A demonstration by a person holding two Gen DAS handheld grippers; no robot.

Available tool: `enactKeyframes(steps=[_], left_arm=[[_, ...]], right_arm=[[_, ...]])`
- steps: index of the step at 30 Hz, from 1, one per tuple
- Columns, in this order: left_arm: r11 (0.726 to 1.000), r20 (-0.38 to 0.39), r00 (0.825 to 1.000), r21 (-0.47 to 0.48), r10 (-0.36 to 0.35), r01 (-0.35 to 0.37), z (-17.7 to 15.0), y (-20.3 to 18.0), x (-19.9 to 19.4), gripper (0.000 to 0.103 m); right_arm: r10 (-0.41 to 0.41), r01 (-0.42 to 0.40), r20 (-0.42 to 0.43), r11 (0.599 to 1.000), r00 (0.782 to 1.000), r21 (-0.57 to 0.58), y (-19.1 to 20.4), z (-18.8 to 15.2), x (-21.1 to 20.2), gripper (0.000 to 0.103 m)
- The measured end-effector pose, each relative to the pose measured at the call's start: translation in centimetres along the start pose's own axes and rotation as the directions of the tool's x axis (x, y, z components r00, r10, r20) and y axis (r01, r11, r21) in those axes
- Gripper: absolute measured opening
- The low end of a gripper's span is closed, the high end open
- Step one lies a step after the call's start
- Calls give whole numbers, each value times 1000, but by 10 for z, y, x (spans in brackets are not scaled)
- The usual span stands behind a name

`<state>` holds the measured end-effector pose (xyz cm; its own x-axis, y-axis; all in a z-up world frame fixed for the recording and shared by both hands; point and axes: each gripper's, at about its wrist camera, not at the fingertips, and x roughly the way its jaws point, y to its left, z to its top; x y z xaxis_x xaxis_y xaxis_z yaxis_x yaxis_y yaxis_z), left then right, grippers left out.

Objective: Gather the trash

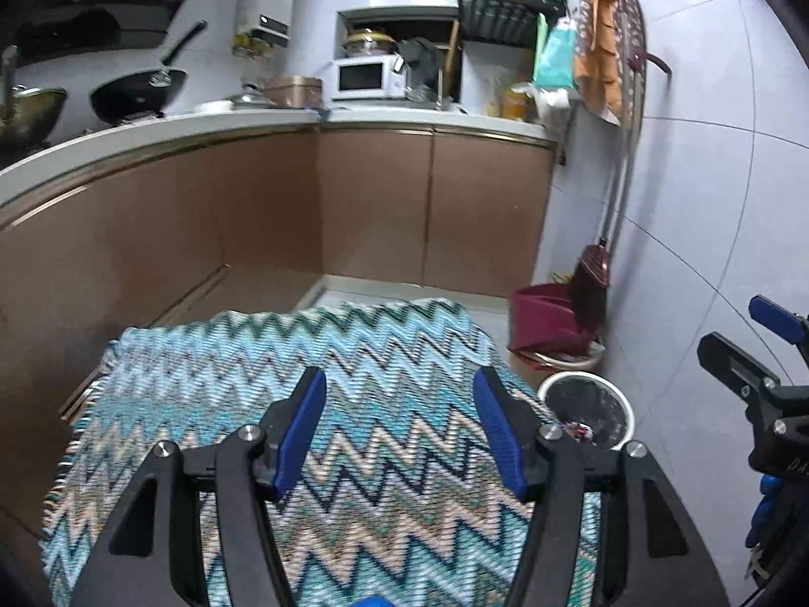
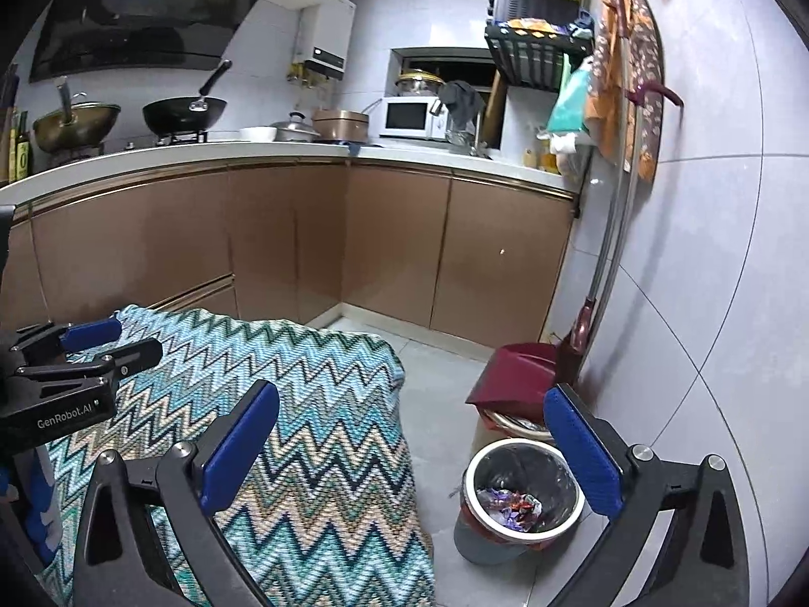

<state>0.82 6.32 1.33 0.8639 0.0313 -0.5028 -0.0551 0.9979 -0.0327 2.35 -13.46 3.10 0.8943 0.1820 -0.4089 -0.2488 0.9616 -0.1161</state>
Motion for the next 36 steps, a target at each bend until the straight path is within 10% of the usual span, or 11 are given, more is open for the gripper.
enactKeyframes(steps=[16,36], left_arm=[[986,133,977,-32,164,-162,0,32,-50,79],[993,107,987,4,120,-121,-6,7,-33,81]], right_arm=[[22,-20,56,999,998,-28,26,5,-22,103],[-28,28,4,997,1000,71,-8,-19,-8,103]])
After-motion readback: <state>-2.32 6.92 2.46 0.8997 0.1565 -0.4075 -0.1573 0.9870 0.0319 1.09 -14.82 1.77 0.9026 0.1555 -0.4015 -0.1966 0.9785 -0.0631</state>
